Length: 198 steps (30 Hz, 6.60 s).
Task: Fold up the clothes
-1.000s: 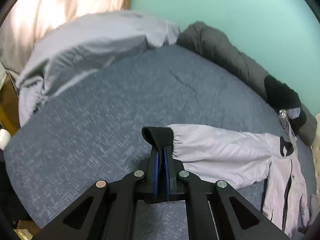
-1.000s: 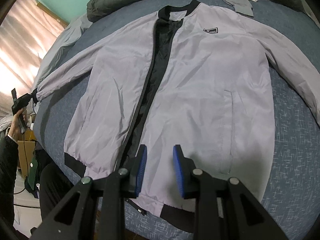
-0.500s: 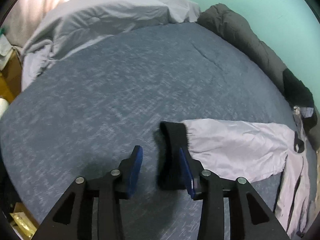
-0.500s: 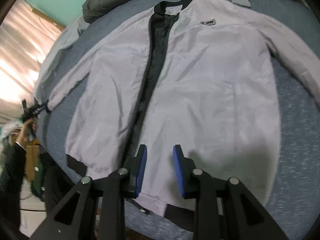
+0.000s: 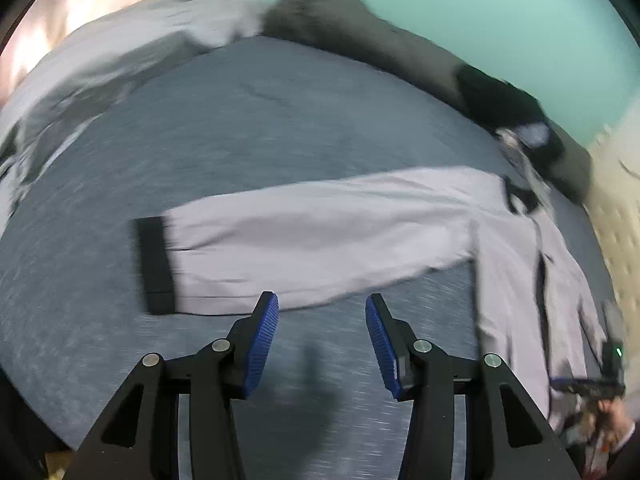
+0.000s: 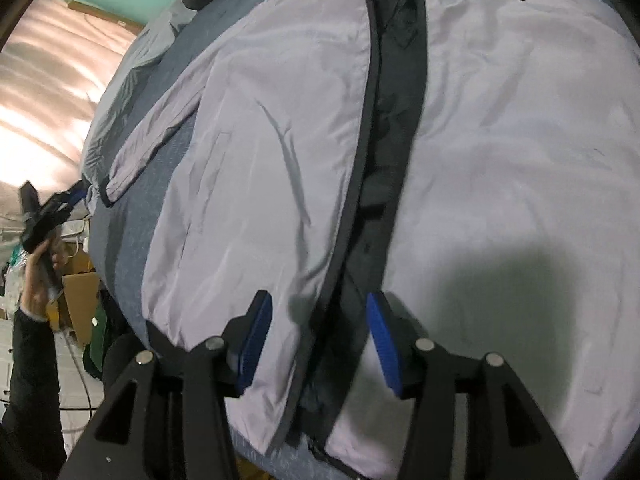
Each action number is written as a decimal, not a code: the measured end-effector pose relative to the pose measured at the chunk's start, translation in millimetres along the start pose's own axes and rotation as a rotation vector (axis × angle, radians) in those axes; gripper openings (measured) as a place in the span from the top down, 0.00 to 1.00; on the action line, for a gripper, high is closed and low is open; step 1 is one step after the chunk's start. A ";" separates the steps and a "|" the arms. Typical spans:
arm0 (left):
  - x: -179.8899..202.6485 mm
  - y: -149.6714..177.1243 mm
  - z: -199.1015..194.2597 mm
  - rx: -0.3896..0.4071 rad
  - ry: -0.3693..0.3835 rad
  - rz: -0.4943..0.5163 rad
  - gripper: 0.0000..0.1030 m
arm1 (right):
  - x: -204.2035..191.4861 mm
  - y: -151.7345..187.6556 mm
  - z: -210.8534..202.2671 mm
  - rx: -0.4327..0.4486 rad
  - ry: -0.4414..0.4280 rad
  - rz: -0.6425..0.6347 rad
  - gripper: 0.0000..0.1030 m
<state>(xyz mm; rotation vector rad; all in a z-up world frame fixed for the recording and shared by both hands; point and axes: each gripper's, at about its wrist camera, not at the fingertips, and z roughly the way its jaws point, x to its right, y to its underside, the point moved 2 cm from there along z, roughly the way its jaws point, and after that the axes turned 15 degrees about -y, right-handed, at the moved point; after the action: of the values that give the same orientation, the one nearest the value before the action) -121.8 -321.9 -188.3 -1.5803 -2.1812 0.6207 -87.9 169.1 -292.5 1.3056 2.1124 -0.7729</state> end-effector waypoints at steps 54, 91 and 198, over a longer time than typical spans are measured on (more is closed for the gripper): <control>240.0 -3.7 119.0 -0.046 0.225 0.112 0.52 | 39.5 -210.9 -47.9 0.373 -0.031 0.043 0.52; 220.4 1.9 140.6 -0.025 0.255 0.078 0.51 | 80.4 -287.5 9.7 0.358 0.192 0.038 0.96; 204.1 157.1 32.0 -0.406 0.290 0.358 0.83 | 144.5 107.1 -181.2 0.202 0.100 0.201 0.89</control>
<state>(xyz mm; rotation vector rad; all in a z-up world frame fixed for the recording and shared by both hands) -76.3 -88.8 -292.9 -2.1429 -1.9003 0.0245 -72.2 423.9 -287.7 1.6664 1.9794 -0.8667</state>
